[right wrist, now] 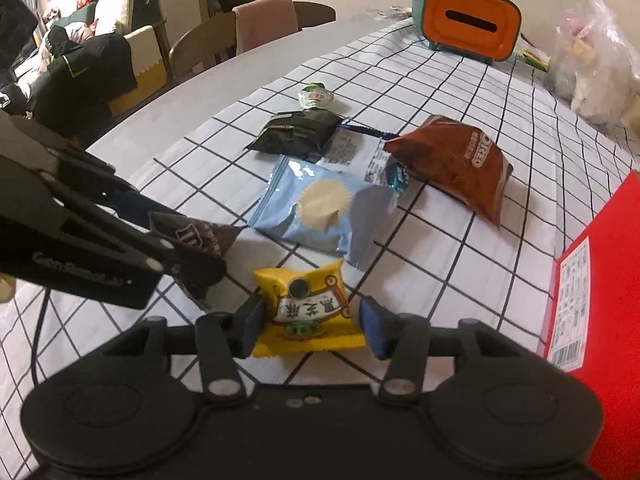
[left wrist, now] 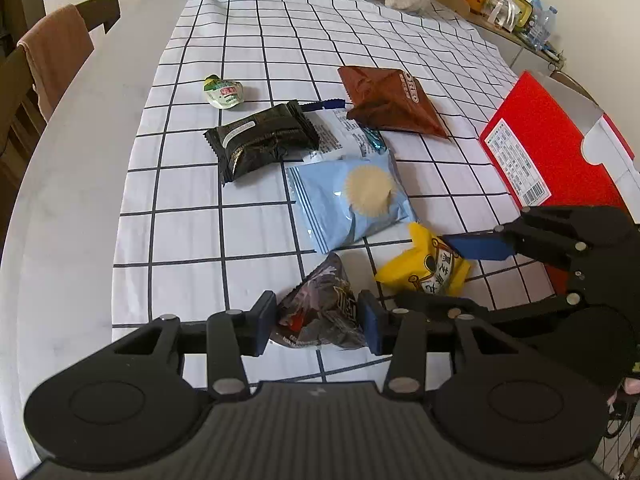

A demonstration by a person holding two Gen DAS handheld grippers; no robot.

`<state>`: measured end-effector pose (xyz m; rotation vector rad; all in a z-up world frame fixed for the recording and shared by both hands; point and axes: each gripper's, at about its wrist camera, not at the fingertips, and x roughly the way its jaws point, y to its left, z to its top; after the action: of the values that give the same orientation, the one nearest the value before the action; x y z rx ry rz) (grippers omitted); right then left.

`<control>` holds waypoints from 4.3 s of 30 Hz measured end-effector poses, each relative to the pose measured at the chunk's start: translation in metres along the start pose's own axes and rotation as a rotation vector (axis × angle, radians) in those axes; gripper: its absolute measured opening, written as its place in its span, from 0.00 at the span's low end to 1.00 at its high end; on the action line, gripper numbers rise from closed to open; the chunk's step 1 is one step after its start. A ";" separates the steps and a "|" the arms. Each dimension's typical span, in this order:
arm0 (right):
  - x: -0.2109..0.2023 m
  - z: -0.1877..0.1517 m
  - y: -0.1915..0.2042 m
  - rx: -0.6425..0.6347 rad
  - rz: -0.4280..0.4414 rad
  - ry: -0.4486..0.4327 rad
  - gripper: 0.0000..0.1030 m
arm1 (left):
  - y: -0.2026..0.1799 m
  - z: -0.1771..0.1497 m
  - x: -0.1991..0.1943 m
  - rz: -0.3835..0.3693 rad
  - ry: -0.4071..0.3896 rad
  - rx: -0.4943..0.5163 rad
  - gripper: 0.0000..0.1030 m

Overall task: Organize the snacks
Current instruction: 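Carry the brown packet with the left tool while the right tool carries the yellow packet into the box, then open the left tool inside the box while the right tool releases the yellow packet, then move both tools back from the box toward the remaining snacks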

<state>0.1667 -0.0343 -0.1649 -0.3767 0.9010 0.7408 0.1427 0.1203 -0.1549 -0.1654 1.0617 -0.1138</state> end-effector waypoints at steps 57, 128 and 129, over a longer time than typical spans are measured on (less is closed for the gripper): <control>-0.205 -0.095 -0.200 0.375 -0.275 -0.229 0.40 | -0.249 0.055 -0.049 -0.080 -0.178 0.171 0.22; -0.189 -0.033 -0.109 0.294 -0.072 -0.258 0.99 | -0.142 0.032 -0.091 0.027 -0.297 0.163 0.84; -0.187 -0.029 -0.105 0.296 -0.077 -0.255 0.99 | -0.134 0.032 -0.091 0.031 -0.300 0.165 0.86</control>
<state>0.1508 -0.2028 -0.0300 -0.0528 0.7366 0.5591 0.1245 0.0073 -0.0363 -0.0153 0.7514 -0.1429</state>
